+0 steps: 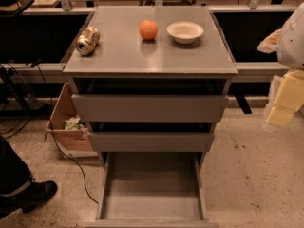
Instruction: Place orange can into bottom drawer
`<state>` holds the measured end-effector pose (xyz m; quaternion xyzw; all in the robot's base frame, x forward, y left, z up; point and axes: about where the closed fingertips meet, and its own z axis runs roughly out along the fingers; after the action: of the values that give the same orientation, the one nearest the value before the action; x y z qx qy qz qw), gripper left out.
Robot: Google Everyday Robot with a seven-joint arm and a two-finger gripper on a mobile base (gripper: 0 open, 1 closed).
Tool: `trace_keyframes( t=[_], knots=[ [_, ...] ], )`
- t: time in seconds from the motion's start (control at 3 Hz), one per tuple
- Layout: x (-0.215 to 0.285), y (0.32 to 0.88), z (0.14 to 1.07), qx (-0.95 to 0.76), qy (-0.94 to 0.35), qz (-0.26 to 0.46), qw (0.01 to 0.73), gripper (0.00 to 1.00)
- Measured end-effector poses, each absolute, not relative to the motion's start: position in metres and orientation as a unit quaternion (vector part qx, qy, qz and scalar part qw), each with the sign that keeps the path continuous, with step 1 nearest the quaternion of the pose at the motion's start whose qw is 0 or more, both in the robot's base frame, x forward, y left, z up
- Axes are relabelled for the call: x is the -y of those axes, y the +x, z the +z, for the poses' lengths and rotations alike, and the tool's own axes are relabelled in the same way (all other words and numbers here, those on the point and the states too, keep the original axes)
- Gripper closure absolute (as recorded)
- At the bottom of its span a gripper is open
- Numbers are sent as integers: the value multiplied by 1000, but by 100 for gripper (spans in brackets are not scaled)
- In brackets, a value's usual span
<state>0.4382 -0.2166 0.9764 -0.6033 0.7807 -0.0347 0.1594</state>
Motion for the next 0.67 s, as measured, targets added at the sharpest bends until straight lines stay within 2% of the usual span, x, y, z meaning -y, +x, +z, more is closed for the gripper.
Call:
trace_keyframes(
  t=[0.33, 0.67],
  knots=[
    [213, 445, 975, -780, -603, -34, 164, 0],
    [190, 487, 965, -774, -603, -27, 191, 0]
  ],
)
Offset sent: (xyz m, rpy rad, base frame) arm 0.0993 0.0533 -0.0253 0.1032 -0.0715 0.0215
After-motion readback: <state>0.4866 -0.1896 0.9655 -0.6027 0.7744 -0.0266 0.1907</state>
